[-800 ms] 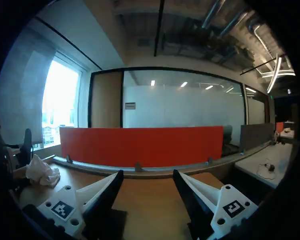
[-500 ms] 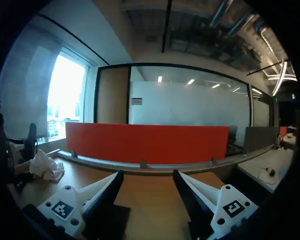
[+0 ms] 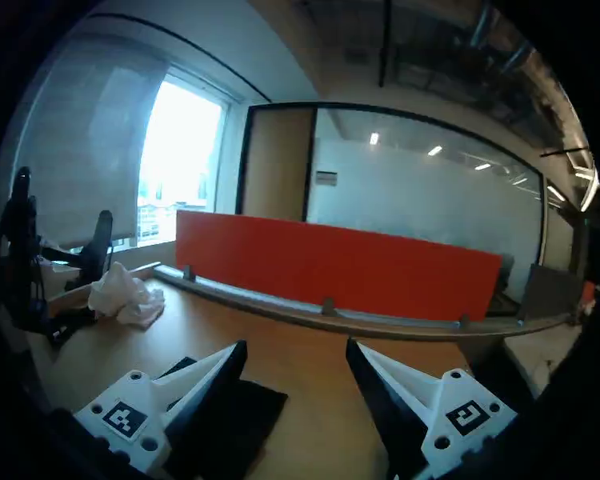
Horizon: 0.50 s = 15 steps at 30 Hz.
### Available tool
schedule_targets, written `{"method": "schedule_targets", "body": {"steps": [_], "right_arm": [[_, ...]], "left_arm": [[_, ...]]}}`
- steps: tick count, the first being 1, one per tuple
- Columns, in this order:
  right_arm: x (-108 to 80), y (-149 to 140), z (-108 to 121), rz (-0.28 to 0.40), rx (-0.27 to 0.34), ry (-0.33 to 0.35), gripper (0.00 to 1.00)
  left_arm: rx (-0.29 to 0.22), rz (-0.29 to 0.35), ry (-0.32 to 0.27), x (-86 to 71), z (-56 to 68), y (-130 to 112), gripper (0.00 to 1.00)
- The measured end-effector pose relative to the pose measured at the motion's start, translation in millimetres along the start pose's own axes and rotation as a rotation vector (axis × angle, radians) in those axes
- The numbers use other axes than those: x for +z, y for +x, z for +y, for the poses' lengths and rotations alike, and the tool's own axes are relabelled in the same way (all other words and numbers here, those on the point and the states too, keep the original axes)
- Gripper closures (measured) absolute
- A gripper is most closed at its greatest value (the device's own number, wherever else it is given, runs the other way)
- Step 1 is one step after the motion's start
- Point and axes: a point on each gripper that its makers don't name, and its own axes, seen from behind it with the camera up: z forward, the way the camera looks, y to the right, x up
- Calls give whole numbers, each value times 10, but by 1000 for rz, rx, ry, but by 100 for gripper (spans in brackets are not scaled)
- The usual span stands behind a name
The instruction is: Fold towel
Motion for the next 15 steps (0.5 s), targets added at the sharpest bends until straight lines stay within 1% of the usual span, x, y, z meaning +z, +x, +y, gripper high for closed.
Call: {"method": "schedule_targets", "body": {"steps": [6, 10, 15], "right_arm": [[52, -291, -188, -122, -49, 110, 5], [81, -391, -251, -161, -65, 151, 5], [126, -539, -307, -196, -80, 181, 5]], "left_arm": [[18, -70, -95, 53, 200, -223, 20], [34, -115, -149, 102, 315, -398, 19], [62, -147, -181, 160, 414, -574, 20]]}}
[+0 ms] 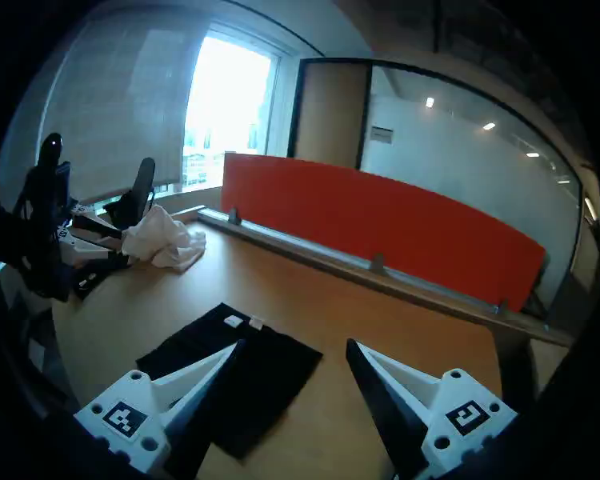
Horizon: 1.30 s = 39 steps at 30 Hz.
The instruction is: Fold towel
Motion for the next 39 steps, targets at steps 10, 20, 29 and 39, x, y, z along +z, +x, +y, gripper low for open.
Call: {"method": "schedule_targets", "body": {"steps": [10, 20, 29, 39], "right_arm": [[172, -396, -181, -60, 2, 42, 5], [337, -833, -329, -121, -17, 71, 5], [478, -1236, -445, -177, -12, 100, 5], [575, -1643, -577, -249, -22, 135, 5]], "left_arm": [[26, -56, -40, 192, 228, -397, 20], [22, -135, -66, 352, 391, -888, 19], [25, -215, -85, 456, 475, -1325, 20], [53, -302, -116, 554, 595, -1726, 19]]}}
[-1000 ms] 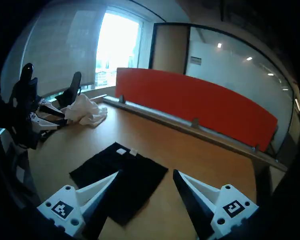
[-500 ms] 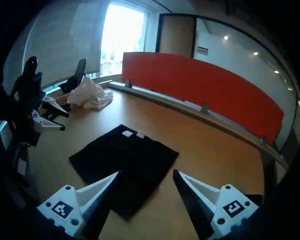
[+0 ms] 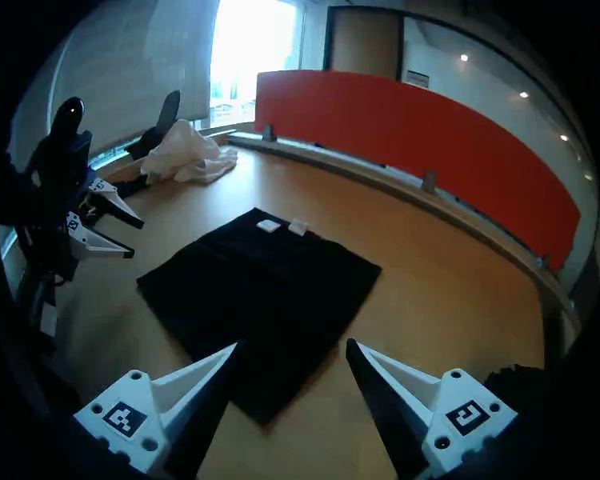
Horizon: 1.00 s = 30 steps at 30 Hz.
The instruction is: Fold towel
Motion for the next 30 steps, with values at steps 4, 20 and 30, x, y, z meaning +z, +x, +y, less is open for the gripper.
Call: {"method": "schedule_targets", "body": {"steps": [4, 20, 30], "right_arm": [[62, -150, -53, -31, -2, 15, 5], [167, -665, -198, -143, -29, 54, 5], [181, -870, -242, -193, -31, 81, 9]], "left_arm": [[8, -29, -19, 64, 69, -99, 19], [29, -134, -77, 293, 267, -388, 19], [20, -183, -90, 354, 299, -470, 19]]}}
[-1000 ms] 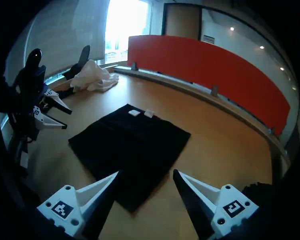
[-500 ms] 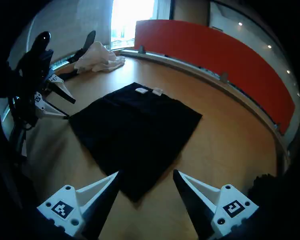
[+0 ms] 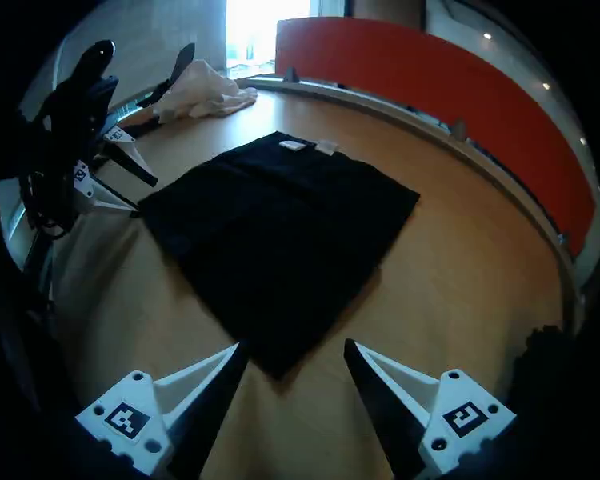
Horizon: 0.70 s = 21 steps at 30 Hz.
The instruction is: Fold towel
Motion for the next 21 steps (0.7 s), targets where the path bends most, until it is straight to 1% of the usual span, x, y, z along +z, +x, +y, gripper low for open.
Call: {"method": "schedule_targets", "body": {"steps": [3, 9, 11, 13, 18, 20, 21], "right_arm": [[4, -32, -17, -11, -5, 11, 12], [11, -69, -34, -23, -10, 24, 17], [14, -69, -52, -24, -9, 33, 21], [16, -69, -67, -27, -4, 42, 27], [18, -68, -77, -31, 1, 51, 35], [19, -68, -85, -29, -3, 55, 39], [19, -68, -89, -28, -5, 57, 41]], "left_arm": [[0, -14, -5, 23, 15, -33, 20], [10, -17, 0, 24, 29, -30, 20], [5, -21, 2, 23, 26, -34, 20], [4, -24, 4, 24, 28, -34, 20], [8, -31, 5, 32, 37, -34, 22], [9, -33, 4, 32, 45, -38, 26], [10, -33, 3, 32, 51, -39, 29]]}}
